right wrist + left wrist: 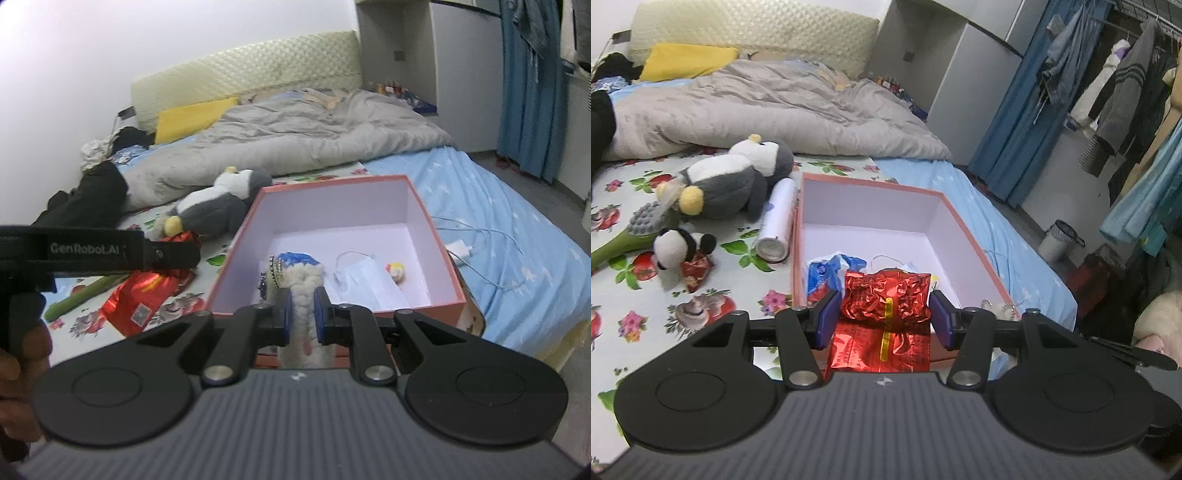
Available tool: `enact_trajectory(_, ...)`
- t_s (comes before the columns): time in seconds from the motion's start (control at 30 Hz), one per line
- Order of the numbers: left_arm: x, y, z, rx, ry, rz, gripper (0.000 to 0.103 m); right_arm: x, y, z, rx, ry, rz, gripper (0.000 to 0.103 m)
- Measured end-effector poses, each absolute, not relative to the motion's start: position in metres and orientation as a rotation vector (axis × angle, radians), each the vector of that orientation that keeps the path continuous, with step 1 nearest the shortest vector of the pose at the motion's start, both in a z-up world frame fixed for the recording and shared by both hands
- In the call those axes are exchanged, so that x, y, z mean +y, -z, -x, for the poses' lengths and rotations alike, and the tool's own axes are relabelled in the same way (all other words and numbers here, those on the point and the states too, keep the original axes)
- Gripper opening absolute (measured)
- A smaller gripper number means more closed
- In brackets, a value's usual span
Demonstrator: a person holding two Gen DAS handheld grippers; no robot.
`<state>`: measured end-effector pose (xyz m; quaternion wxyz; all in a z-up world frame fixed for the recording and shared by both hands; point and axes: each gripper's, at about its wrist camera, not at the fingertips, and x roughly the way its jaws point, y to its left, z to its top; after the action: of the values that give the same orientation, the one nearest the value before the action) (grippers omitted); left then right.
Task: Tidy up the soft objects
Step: 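Lower into the box and open both tools, releasing packet and ring toy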
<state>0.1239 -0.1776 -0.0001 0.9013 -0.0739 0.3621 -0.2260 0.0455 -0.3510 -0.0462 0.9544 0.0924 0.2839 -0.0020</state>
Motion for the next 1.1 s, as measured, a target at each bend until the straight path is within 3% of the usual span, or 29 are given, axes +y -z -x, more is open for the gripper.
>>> enact_trajectory(0.93,-0.269,0.085,-0.306,0.968,0.465,0.064,0.058,-0.424,0.111,-0.194,0.741,0.035,-0.268,0.019)
enact_trajectory(1.0,-0.270,0.089,-0.311,0.975,0.464,0.061,0.059,-0.427,0.115,-0.198,0.751,0.042,-0.286,0.024)
enact_trajectory(1.1,-0.266,0.091,-0.312,0.974,0.470,0.084,0.068,-0.430,0.119,-0.201,0.768,0.045,-0.312,0.044)
